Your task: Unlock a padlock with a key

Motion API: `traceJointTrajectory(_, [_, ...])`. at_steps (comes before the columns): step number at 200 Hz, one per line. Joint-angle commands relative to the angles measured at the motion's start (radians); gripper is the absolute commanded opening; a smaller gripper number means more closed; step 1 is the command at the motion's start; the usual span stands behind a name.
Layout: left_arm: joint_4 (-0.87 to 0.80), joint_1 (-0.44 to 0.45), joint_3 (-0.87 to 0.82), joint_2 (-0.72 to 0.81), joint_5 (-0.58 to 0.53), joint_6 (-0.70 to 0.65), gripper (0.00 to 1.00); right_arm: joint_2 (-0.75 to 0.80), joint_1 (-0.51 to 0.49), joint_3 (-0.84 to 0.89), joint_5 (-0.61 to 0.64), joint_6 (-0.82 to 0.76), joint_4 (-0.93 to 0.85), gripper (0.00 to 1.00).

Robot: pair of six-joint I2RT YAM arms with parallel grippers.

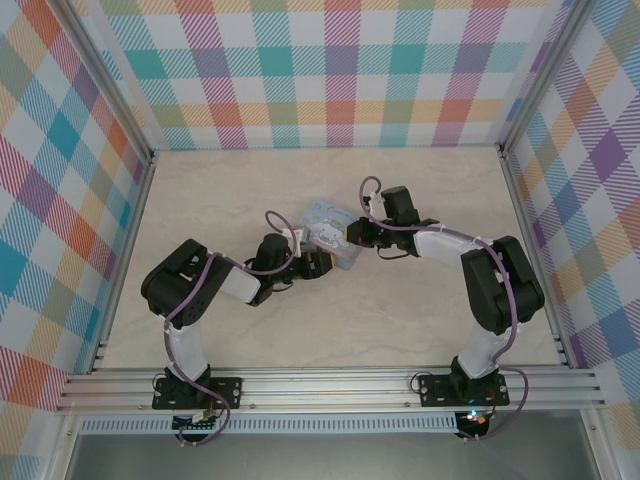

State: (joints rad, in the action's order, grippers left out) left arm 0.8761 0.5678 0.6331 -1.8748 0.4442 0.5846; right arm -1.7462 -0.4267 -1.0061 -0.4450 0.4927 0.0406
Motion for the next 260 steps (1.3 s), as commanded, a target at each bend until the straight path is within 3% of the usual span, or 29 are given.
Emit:
traceJointTrajectory(1, [0.083,0.010,-0.025,0.045,0.018,0.012,0.55,-0.016,-0.004,0.035,0.020,-0.002,-0.087,0.04])
traceJointTrajectory(141, [0.147,0.026,-0.030,0.020,-0.024,0.084,0.46,-0.012,-0.004,0.046,0.017,0.002,-0.076,0.04])
traceJointTrajectory(260, [0.290,0.041,-0.047,-0.058,-0.133,0.248,0.48,-0.015,-0.004,0.041,0.017,0.003,-0.078,0.04])
